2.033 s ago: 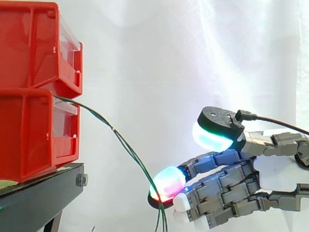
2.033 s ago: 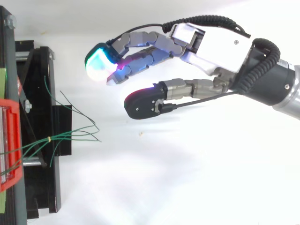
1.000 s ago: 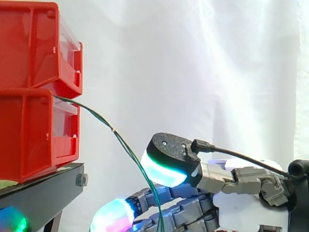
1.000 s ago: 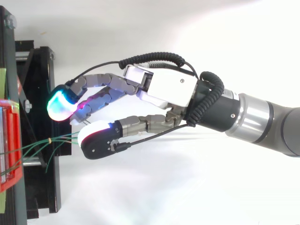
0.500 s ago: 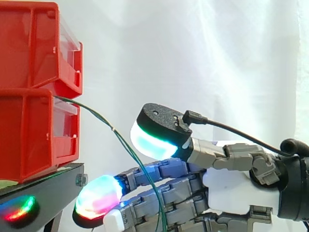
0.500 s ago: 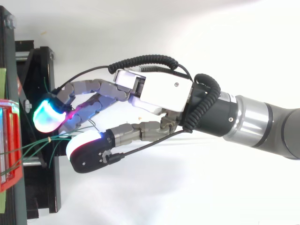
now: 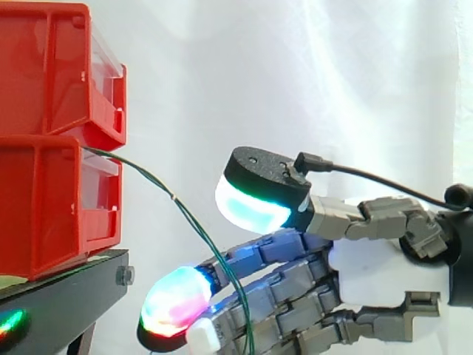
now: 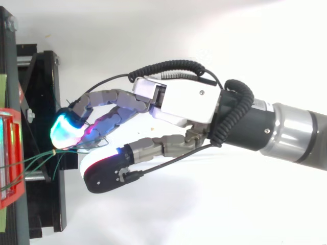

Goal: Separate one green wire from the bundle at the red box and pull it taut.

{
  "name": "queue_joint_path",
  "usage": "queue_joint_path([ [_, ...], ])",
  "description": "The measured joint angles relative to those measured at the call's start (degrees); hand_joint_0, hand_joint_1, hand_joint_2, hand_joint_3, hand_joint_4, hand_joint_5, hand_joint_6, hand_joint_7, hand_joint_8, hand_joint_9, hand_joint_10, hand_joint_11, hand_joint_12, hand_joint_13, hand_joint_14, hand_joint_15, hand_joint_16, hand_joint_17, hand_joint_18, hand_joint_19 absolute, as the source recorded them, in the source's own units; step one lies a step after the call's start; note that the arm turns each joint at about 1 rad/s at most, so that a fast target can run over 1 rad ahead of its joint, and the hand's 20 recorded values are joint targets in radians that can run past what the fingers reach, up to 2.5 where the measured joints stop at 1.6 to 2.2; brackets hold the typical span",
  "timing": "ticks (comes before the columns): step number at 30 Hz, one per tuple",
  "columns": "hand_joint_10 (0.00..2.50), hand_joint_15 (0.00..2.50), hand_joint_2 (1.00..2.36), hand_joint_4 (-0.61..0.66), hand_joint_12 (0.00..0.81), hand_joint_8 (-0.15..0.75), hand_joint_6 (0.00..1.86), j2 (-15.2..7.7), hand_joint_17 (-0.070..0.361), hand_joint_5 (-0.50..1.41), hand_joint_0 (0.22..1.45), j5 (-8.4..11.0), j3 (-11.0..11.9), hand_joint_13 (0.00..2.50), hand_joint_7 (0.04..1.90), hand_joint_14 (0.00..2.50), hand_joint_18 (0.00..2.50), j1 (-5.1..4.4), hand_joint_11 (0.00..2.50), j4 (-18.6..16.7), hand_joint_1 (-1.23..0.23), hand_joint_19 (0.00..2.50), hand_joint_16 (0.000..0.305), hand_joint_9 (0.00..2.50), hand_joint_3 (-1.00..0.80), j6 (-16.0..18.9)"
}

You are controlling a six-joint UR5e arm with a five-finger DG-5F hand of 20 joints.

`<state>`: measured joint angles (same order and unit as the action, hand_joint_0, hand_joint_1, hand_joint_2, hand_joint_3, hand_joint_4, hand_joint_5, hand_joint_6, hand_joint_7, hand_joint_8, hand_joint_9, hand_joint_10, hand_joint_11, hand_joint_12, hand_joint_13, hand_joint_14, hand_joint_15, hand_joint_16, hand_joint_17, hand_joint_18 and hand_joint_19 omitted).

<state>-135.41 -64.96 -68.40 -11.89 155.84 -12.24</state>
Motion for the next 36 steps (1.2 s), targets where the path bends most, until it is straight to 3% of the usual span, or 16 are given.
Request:
queue_joint_path([
  [7, 0.01, 0.32, 1.0, 0.32, 0.33, 0.257, 0.5, 2.68, 0.116, -0.12, 0.56, 0.13, -0.01, 0.73, 0.88, 0.01, 0.59, -0.29, 0.3, 5.45, -0.57, 0.56, 0.052, 0.88, -0.46, -0.22],
  [13, 0.01, 0.33, 1.0, 0.32, 0.329, 0.255, 0.5, 4.17, 0.116, -0.12, 0.57, 0.86, 0.78, 0.73, 0.88, 0.01, 0.6, -0.9, 0.31, 7.15, -0.58, 0.56, 0.051, 0.89, -0.46, -0.4],
  [22, 0.01, 0.34, 1.01, 0.33, 0.326, 0.253, 0.5, 4.11, 0.114, -0.11, 0.59, 5.55, 1.6, 0.74, 0.91, 0.01, 0.6, -2.58, 0.3, 5.86, -0.58, 0.57, 0.051, 0.9, -0.43, 0.05],
  [28, 0.01, 0.34, 1.01, 0.29, 0.323, 0.249, 0.5, 3.95, 0.114, -0.09, 0.61, 5.95, 1.6, 0.74, 1.06, 0.01, 0.6, -2.95, 0.32, 5.43, -0.6, 0.58, 0.05, 0.9, -0.41, 0.75],
  [36, 0.01, 0.34, 1.01, 0.27, 0.322, 0.249, 0.5, 3.89, 0.113, -0.09, 0.6, 6.07, 1.61, 0.75, 1.09, 0.01, 0.61, -3.54, 0.33, 5.53, -0.61, 0.58, 0.05, 0.9, -0.43, 0.72],
])
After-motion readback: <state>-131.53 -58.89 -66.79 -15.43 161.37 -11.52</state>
